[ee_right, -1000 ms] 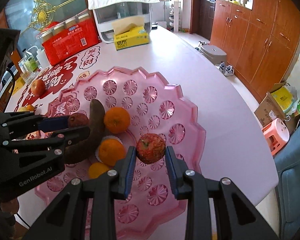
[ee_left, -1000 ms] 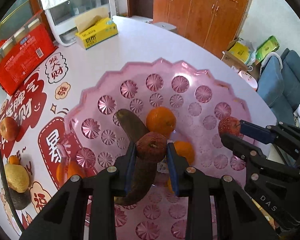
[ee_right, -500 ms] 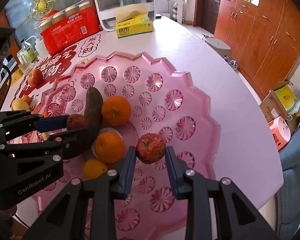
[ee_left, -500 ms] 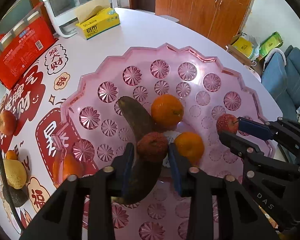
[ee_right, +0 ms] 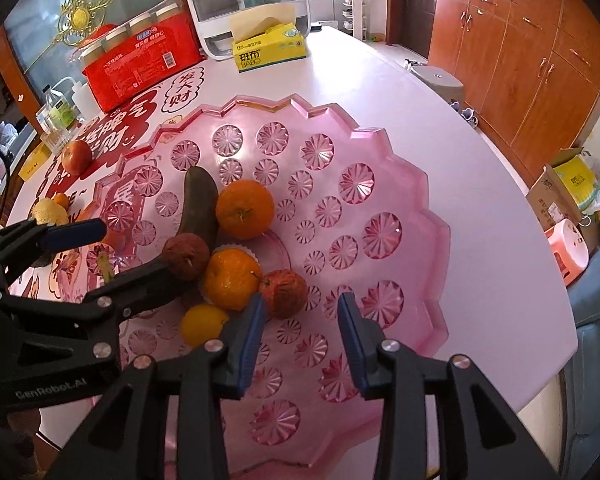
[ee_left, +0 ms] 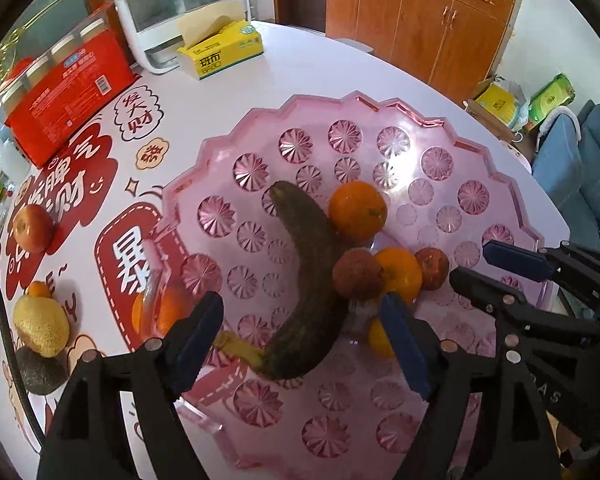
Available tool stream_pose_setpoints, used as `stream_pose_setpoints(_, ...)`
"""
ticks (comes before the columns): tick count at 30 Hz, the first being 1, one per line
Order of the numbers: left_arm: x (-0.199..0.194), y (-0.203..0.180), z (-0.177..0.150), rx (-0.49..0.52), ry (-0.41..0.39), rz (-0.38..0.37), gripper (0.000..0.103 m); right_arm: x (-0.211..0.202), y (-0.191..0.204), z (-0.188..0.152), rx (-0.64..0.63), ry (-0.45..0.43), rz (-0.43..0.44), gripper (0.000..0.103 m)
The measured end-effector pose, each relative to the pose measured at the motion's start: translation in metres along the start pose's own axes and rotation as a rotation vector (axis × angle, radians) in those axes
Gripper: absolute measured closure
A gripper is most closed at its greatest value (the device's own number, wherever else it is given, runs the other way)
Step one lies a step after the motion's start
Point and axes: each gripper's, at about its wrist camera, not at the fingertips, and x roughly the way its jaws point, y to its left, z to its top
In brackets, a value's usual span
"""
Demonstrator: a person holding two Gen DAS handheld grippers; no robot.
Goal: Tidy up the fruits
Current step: 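Open both grippers to drop the small red fruits into the bowl, then withdraw both grippers from the bowl toward the avocado and yellow pear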
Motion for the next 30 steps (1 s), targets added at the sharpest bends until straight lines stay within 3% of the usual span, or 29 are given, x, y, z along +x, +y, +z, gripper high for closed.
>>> stream_pose_setpoints(19, -0.038, 0.027, -0.034, -0.013, -0.023, 0.011, 0.021, -0.015, 0.028, -0.013, 0.047, -0.001, -0.006, 0.065)
stream_pose_setpoints(30, -0.084, 0.060, -0.058, -0.004, -0.075, 0.036, 0.020, -0.031, 0.066, -0.021, 0.061, -0.022, 0.008, 0.065)
